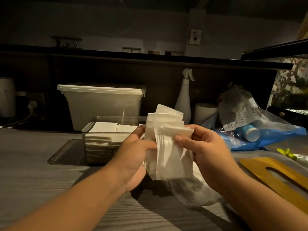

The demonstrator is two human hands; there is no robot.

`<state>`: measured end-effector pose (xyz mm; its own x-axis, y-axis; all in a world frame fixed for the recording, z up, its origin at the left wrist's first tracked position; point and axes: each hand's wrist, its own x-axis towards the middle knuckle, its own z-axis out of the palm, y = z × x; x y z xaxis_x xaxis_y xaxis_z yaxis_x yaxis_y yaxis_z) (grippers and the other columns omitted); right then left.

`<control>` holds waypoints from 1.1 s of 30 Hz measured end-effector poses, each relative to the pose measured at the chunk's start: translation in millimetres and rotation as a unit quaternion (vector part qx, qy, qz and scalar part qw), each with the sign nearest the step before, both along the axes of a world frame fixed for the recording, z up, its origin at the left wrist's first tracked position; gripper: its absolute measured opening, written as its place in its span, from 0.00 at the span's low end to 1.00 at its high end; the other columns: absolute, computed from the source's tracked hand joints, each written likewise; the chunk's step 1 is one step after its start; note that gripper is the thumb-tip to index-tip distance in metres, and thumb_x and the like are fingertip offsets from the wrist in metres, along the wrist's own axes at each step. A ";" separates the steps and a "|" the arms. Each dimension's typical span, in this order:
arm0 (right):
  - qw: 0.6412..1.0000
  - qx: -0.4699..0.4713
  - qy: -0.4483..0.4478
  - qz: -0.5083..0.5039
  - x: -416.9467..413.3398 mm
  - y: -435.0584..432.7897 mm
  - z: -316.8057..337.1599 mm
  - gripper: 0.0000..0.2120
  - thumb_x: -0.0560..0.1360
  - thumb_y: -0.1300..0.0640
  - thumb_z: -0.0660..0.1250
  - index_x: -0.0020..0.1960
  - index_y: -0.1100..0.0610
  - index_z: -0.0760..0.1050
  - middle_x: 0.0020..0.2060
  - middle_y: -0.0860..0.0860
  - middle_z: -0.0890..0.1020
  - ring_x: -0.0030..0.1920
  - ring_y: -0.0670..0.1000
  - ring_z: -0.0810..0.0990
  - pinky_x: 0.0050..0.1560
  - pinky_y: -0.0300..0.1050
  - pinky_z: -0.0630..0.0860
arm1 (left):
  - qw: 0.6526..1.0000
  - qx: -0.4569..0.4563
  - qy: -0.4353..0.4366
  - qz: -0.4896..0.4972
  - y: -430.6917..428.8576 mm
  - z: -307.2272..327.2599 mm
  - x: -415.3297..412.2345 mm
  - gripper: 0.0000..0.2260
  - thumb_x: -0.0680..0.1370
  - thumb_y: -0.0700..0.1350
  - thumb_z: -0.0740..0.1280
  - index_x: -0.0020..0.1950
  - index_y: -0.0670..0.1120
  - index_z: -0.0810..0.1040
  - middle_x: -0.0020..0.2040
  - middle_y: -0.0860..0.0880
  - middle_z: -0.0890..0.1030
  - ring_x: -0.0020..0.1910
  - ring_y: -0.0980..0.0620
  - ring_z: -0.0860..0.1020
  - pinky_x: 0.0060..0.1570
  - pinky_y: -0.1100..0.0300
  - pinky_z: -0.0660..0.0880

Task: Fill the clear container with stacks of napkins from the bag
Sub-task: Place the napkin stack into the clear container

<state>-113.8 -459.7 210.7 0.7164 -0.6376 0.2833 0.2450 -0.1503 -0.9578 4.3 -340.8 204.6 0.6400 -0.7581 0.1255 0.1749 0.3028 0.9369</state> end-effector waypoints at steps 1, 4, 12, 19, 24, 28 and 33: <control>1.000 0.007 -0.002 -0.009 1.0 1.1 -0.7 0.10 0.73 0.65 0.72 0.54 0.59 0.81 0.47 0.53 0.87 0.51 0.54 0.85 0.59 0.58 0.79 | 1.000 -0.004 0.004 -0.003 -0.1 -0.1 -1.1 0.21 0.77 0.29 0.64 0.62 0.51 0.77 0.50 0.44 0.86 0.50 0.43 0.84 0.52 0.45 0.81; 0.999 -0.001 0.001 -0.033 5.8 4.5 -4.8 0.08 0.73 0.65 0.72 0.52 0.58 0.81 0.47 0.53 0.86 0.50 0.54 0.85 0.57 0.60 0.80 | 1.000 -0.017 0.019 -0.012 -0.6 -0.4 -2.0 0.16 0.79 0.36 0.63 0.61 0.53 0.78 0.47 0.45 0.86 0.43 0.46 0.85 0.45 0.46 0.82; 0.982 -0.147 0.060 -0.098 7.1 2.2 -14.0 0.14 0.74 0.54 0.74 0.56 0.47 0.74 0.52 0.44 0.80 0.52 0.45 0.81 0.43 0.38 0.80 | 0.992 0.026 -0.122 -0.005 0.0 -8.4 -1.3 0.32 0.70 0.28 0.73 0.65 0.57 0.71 0.51 0.48 0.85 0.52 0.49 0.84 0.49 0.47 0.83; 0.853 -0.490 0.136 -0.123 -0.1 -3.3 -7.3 0.23 0.73 0.52 0.74 0.63 0.40 0.69 0.57 0.38 0.68 0.59 0.41 0.62 0.53 0.26 0.63 | 0.972 0.063 -0.226 0.013 -1.8 -11.1 1.5 0.34 0.71 0.27 0.72 0.61 0.63 0.71 0.50 0.50 0.85 0.51 0.49 0.84 0.50 0.43 0.82; 0.837 -0.518 0.089 -0.149 2.0 -8.8 -13.1 0.19 0.70 0.57 0.76 0.56 0.45 0.73 0.52 0.40 0.71 0.55 0.45 0.66 0.51 0.32 0.66 | 0.980 0.060 -0.192 0.014 -2.8 -13.1 2.5 0.35 0.71 0.27 0.72 0.62 0.63 0.70 0.50 0.51 0.85 0.50 0.49 0.84 0.49 0.44 0.82; 0.842 -0.519 0.063 -0.132 1.3 -8.3 -11.9 0.19 0.70 0.58 0.77 0.55 0.44 0.73 0.53 0.39 0.73 0.52 0.43 0.73 0.48 0.32 0.72 | 0.984 0.054 -0.169 0.006 -3.0 -11.5 3.0 0.33 0.71 0.28 0.72 0.61 0.63 0.71 0.48 0.53 0.85 0.48 0.50 0.84 0.46 0.46 0.83; 0.829 -0.543 0.060 -0.116 -0.1 -7.7 -10.7 0.18 0.70 0.59 0.76 0.48 0.40 0.72 0.50 0.38 0.75 0.50 0.43 0.74 0.47 0.36 0.74 | 0.990 0.033 -0.138 -0.005 -3.5 -11.3 3.9 0.33 0.71 0.28 0.73 0.64 0.60 0.71 0.48 0.53 0.85 0.48 0.51 0.84 0.41 0.53 0.83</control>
